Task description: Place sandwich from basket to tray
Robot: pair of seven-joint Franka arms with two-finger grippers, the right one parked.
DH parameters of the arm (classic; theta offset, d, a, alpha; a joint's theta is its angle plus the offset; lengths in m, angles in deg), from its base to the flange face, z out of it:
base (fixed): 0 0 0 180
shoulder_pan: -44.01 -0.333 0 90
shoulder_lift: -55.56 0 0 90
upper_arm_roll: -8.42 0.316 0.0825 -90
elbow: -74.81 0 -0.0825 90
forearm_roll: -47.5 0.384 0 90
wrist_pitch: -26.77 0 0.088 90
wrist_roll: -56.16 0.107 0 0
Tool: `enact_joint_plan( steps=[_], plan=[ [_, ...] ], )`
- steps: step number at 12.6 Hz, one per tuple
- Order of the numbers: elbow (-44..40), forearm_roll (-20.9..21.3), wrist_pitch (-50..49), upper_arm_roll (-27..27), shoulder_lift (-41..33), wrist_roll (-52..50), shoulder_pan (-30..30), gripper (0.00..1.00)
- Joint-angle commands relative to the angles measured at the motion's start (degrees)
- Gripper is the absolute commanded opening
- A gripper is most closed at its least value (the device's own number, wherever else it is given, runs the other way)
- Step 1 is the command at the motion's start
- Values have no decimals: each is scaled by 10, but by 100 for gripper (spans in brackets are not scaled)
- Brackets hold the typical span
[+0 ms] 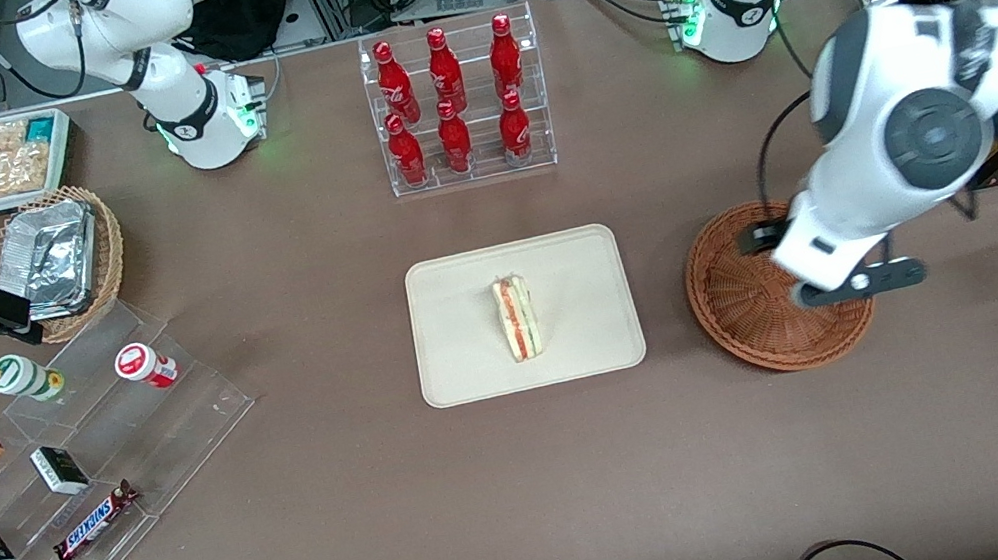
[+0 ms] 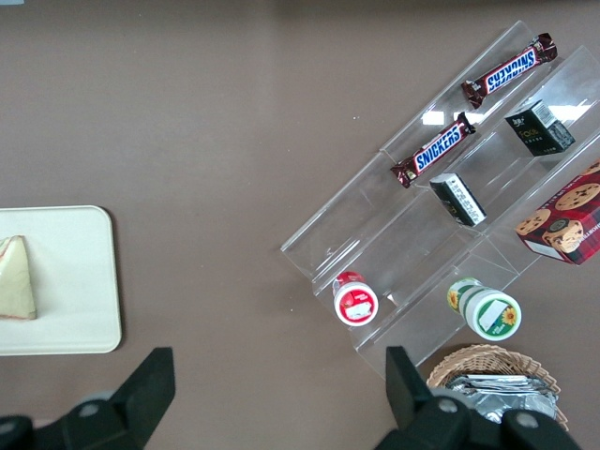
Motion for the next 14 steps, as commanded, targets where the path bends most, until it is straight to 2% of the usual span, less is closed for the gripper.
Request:
enact_joint_plan(
  steps=[1, 6, 14],
  plan=[
    [54, -6, 0, -6, -57, 36, -31, 100],
    [110, -8, -31, -9, -140, 88, -67, 100],
    [82, -7, -102, 1, -181, 132, -89, 100]
  ],
)
